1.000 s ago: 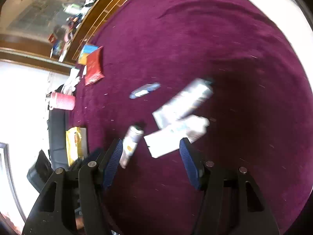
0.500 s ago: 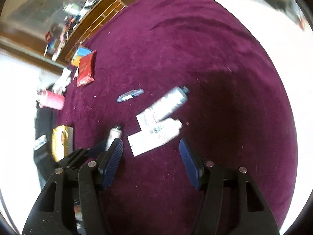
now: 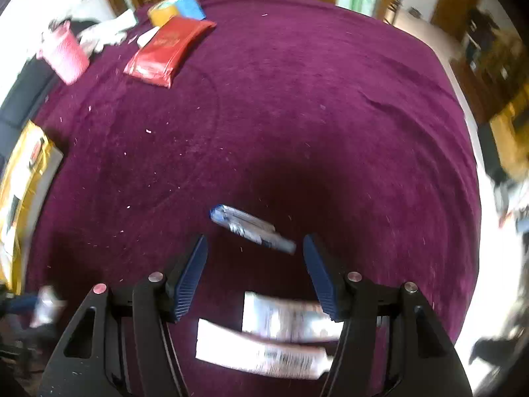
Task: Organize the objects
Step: 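Grasp a silver hand cream tube with left gripper while right grasps a clear pen, then carry the cream tube and clear pen to the tray with both grippers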
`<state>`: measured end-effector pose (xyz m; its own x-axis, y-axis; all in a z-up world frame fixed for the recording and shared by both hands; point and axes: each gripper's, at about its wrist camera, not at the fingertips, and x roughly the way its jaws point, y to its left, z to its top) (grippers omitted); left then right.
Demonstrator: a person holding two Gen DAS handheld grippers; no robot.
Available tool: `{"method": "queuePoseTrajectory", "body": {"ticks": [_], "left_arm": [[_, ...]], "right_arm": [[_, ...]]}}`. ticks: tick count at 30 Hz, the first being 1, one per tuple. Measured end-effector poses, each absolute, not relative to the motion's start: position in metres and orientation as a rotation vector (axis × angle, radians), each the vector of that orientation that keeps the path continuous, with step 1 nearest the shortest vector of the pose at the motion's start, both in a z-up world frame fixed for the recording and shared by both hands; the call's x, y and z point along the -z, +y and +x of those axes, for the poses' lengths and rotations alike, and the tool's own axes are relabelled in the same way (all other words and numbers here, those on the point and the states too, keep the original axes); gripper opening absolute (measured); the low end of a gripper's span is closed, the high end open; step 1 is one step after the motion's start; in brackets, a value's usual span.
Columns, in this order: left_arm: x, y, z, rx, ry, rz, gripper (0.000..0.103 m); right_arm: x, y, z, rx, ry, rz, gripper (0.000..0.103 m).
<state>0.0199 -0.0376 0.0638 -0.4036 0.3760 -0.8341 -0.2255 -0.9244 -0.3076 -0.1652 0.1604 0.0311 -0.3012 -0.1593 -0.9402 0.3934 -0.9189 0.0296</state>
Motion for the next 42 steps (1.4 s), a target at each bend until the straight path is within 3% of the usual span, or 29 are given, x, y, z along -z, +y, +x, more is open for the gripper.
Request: {"method": "queuePoseTrajectory", "body": {"ticks": [3,4,5,6,8,9,15,27,32,42], "left_arm": [[-0.064,-0.056,0.029,-2.383,-0.281,-1.465,0.027],[-0.064,-0.06,0.032,-2.388,-0.297,-1.466,0.027],[-0.065,-0.065,0.035,-2.394,-0.311,-1.465,0.027],[-0.064,-0.069,0.037,-2.4,-0.325,-1.465,0.027],[-0.064,-0.077,0.042,-2.408,-0.347,-1.468,0.027],[-0.064,-0.081,0.043,-2.413,-0.357,-1.47,0.027],[-0.064,-0.111,0.054,-2.429,-0.45,-1.478,0.027],[-0.064,-0.197,0.072,-2.471,-0.566,-1.511,0.027],[-0.052,-0.231,0.072,-2.462,-0.597,-1.584,0.027],[-0.047,-0.276,0.07,-2.479,-0.559,-1.604,0.027]], "right_arm": [[-0.02,0.155,-0.169,2.251,0.349,1.628,0.058],[-0.016,0.156,-0.169,2.249,0.351,1.646,0.05],[-0.013,0.157,-0.169,2.247,0.343,1.668,0.034],[-0.014,0.159,-0.168,2.263,0.318,1.657,0.033],[-0.015,0.163,-0.168,2.271,0.269,1.673,0.018],[-0.016,0.165,-0.169,2.269,0.24,1.679,0.016],[-0.024,0.178,-0.163,2.255,0.006,1.707,0.014],[-0.017,0.157,-0.112,1.871,-0.816,1.73,0.014],[-0.025,0.092,-0.087,1.725,-0.89,1.695,0.015],[-0.032,-0.065,-0.047,1.592,-0.743,1.708,0.015]]}}
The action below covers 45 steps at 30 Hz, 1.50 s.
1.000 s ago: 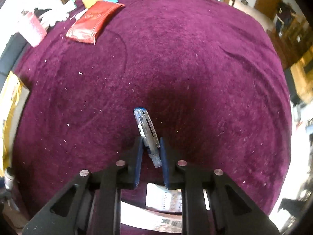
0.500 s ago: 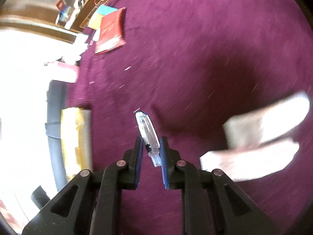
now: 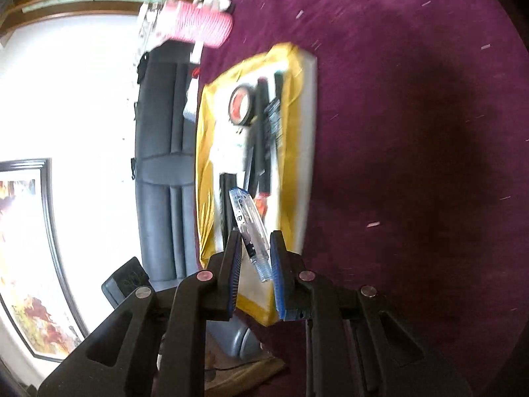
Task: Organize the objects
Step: 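Carry the cream tube and clear pen to the tray with both grippers, then lower the tube and pen into the tray and open both grippers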
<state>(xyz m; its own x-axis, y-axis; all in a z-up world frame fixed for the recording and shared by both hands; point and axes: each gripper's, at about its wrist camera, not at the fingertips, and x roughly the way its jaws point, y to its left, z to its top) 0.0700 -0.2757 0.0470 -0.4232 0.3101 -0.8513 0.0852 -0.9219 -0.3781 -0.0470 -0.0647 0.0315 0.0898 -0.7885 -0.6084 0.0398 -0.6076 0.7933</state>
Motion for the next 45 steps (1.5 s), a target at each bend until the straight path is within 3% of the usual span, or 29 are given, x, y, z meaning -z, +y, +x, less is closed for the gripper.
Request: {"method": "queuePoseTrajectory", "body": {"ticks": [9,22,33,35,37,38,41,45], "left_arm": [[-0.043,-0.301,0.059,-2.435,-0.587,-1.584,0.027],[-0.031,-0.306,0.041,-2.332,-0.612,-1.606,0.027],[-0.023,-0.282,0.038,-2.253,-0.543,-1.641,0.027],[-0.022,-0.279,0.038,-2.237,-0.535,-1.647,0.03],[-0.022,-0.275,0.04,-2.237,-0.516,-1.647,0.048],[-0.023,-0.274,0.04,-2.24,-0.506,-1.649,0.055],[-0.023,-0.271,0.04,-2.244,-0.482,-1.661,0.056],[-0.035,-0.277,0.043,-2.326,-0.483,-1.622,0.056]], "right_arm": [[-0.028,-0.134,-0.023,1.732,-0.482,1.769,0.015],[-0.029,-0.174,0.019,1.995,0.092,1.756,0.016],[-0.048,-0.153,0.017,2.116,0.121,1.73,0.02],[-0.055,-0.152,0.019,2.166,0.129,1.697,0.02],[-0.064,-0.145,0.019,2.237,0.141,1.656,0.023],[-0.067,-0.145,0.02,2.261,0.141,1.641,0.03],[-0.076,-0.141,0.019,2.33,0.159,1.594,0.042],[-0.085,-0.138,0.027,2.386,0.239,1.537,0.043]]}}
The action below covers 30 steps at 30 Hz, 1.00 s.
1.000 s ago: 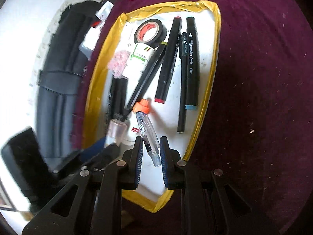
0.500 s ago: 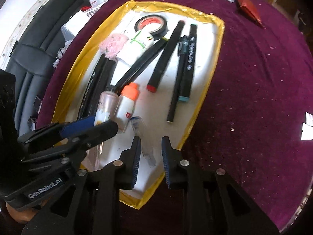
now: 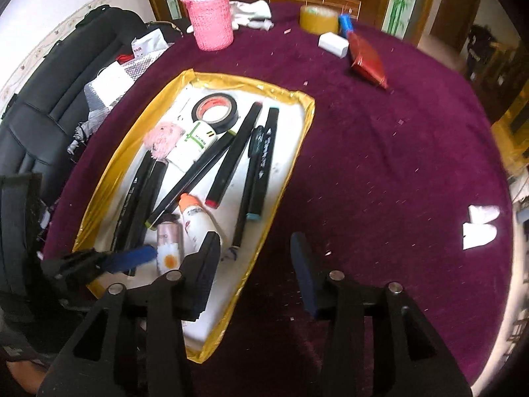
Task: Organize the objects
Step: 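Lower the tube and pen into the tray and open both grippers, then move both open grippers back over the carpet toward the remaining tubes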
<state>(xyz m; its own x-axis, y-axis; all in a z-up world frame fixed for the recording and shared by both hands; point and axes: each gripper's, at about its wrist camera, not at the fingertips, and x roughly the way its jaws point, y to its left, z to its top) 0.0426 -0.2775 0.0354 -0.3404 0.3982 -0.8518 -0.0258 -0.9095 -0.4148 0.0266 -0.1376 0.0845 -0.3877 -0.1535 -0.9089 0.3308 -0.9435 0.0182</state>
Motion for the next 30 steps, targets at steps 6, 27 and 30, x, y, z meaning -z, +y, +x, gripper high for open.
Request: {"method": "queuePoseTrajectory", "body": {"ticks": [6,27,30], "left_arm": [[-0.067,-0.277,0.056,-2.524,-0.365,-1.468,0.056],[-0.112,-0.261,0.074,-2.846,-0.15,-1.26,0.061],[-0.114,-0.255,0.078,-2.852,-0.152,-1.261,0.061]], "right_arm": [[-0.1,-0.137,0.029,2.48,0.268,1.431,0.055],[-0.134,-0.112,0.053,2.615,0.33,1.168,0.059],[-0.134,-0.107,0.056,2.61,0.341,1.163,0.059]]}}
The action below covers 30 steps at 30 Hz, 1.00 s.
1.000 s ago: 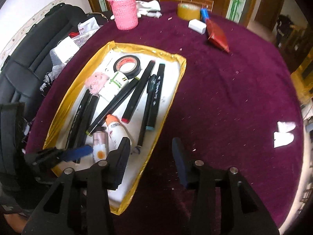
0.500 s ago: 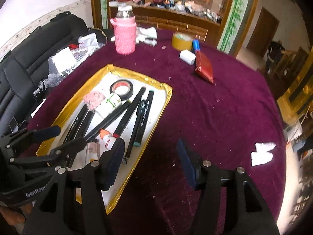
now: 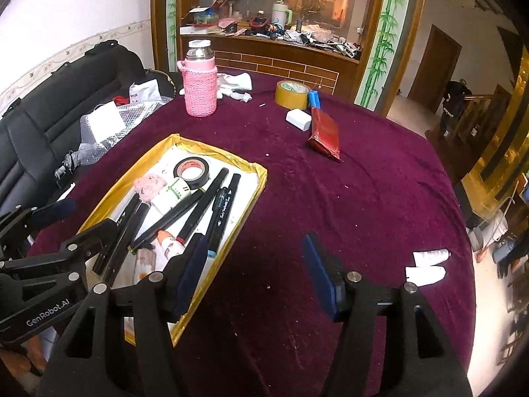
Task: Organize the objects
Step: 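Move both open grippers back over the carpet toward the remaining tubes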
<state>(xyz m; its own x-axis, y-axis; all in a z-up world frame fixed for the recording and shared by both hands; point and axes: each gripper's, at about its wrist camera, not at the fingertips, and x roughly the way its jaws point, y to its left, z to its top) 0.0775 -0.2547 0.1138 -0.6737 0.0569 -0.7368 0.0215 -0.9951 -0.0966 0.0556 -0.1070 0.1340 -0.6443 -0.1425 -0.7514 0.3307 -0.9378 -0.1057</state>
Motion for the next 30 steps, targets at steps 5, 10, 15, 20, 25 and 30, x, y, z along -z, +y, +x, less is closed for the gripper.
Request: {"method": "queuePoseTrajectory", "body": {"ticks": [5,10,15,20,25,30], "left_arm": [[-0.116,-0.242,0.08,-2.857,-0.154,-1.265,0.061],[-0.118,-0.224,0.081,-2.852,-0.137,-1.268,0.061],[-0.117,-0.206,0.079,-2.84,-0.129,-1.281,0.061],[-0.114,-0.19,0.077,-2.827,-0.132,-1.3,0.061],[-0.11,-0.171,0.076,-2.811,-0.133,-1.319,0.061],[-0.105,-0.151,0.074,-2.792,-0.137,-1.346,0.061]], "right_arm": [[-0.135,-0.096,0.058,2.601,0.357,1.153,0.059],[-0.135,-0.081,0.057,2.591,0.352,1.165,0.059],[-0.133,-0.063,0.054,2.585,0.341,1.181,0.06],[-0.13,-0.045,0.051,2.583,0.332,1.193,0.06],[-0.125,-0.025,0.048,2.58,0.326,1.214,0.06],[-0.121,-0.005,0.043,2.574,0.32,1.237,0.059]]}}
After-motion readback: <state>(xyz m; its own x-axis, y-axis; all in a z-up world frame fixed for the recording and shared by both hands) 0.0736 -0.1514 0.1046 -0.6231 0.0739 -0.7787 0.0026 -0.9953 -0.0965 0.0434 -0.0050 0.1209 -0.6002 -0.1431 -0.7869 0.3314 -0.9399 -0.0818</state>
